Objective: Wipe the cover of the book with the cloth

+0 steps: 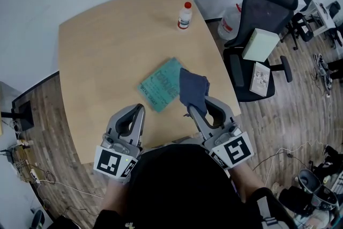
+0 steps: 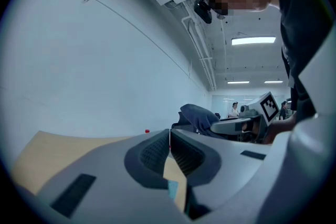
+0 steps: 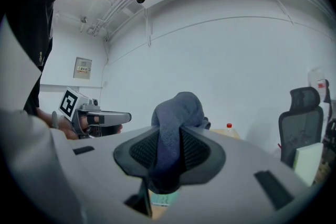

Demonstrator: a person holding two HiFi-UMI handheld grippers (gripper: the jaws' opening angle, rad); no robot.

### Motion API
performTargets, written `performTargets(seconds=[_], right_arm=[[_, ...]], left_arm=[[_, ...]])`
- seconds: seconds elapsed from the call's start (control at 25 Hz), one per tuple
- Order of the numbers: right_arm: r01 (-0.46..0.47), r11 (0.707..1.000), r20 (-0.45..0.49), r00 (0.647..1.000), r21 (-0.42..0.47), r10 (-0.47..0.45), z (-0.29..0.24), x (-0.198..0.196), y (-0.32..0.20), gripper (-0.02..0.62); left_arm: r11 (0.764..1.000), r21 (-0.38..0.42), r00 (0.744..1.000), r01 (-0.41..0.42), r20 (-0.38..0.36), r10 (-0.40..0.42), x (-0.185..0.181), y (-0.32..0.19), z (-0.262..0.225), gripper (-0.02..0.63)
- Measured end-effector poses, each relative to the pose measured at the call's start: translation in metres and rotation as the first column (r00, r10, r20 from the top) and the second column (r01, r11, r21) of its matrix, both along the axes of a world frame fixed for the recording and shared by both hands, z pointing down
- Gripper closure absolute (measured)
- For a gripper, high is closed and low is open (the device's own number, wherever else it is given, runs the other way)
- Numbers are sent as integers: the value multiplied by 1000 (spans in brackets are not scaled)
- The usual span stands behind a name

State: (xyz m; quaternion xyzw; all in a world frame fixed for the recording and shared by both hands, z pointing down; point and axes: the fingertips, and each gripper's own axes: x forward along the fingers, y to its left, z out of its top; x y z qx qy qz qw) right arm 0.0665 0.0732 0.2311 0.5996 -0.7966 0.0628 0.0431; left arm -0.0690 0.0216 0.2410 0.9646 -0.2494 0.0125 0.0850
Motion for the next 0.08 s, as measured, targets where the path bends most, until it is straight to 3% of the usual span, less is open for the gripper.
performTargets(seconds=[0.08], right_arm=[[2, 1000, -1, 1000, -3, -2, 0, -2, -1, 486]], left_arm=[[1000, -1, 1000, -1, 3, 1, -1, -1, 0, 584]])
